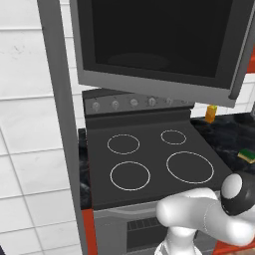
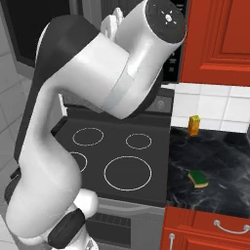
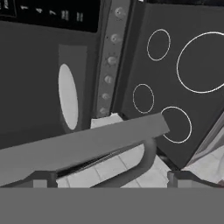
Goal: Place the sponge inside the microwave to prepare for sanitizing.
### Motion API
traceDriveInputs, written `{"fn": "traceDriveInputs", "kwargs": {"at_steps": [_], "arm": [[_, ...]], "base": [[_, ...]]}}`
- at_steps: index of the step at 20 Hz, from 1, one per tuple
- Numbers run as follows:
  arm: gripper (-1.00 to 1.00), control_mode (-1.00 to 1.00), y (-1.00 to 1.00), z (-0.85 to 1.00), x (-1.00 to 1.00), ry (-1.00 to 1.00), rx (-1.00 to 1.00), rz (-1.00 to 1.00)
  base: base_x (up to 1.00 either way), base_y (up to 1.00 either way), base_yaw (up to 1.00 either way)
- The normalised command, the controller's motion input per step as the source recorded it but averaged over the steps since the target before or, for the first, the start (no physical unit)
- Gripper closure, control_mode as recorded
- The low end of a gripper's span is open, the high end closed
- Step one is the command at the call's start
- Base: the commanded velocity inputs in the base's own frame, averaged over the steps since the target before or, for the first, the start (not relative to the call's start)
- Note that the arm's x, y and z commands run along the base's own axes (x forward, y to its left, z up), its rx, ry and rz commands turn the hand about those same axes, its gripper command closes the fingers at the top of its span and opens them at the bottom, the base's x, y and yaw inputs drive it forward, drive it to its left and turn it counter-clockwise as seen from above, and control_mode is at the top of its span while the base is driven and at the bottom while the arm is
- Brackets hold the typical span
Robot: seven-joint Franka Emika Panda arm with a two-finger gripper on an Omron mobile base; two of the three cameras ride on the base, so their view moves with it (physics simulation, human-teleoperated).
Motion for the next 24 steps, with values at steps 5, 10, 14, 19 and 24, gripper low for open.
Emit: {"fn": "traceDriveInputs", "kwargs": {"at_steps": [5, 10, 14, 19, 24], "arm": [[-1.0, -1.0, 0.02, -0.5, 0.25, -0.08, 0.11, 0.0], [-1.0, -1.0, 0.02, -0.43, 0.52, -0.03, 0.15, 0.05], [-1.0, -1.0, 0.0, -0.19, 0.47, 0.0, 0.18, 0.05], [-1.0, -1.0, 0.0, -0.12, 0.67, 0.04, 0.25, 0.03], [-1.0, -1.0, 0.01, -0.07, 0.48, 0.08, 0.22, 0.12]], "base": [[0.0, 0.0, 0.0], [0.0, 0.0, 0.0], [0.0, 0.0, 0.0], [0.0, 0.0, 0.0], [0.0, 0.0, 0.0]]}}
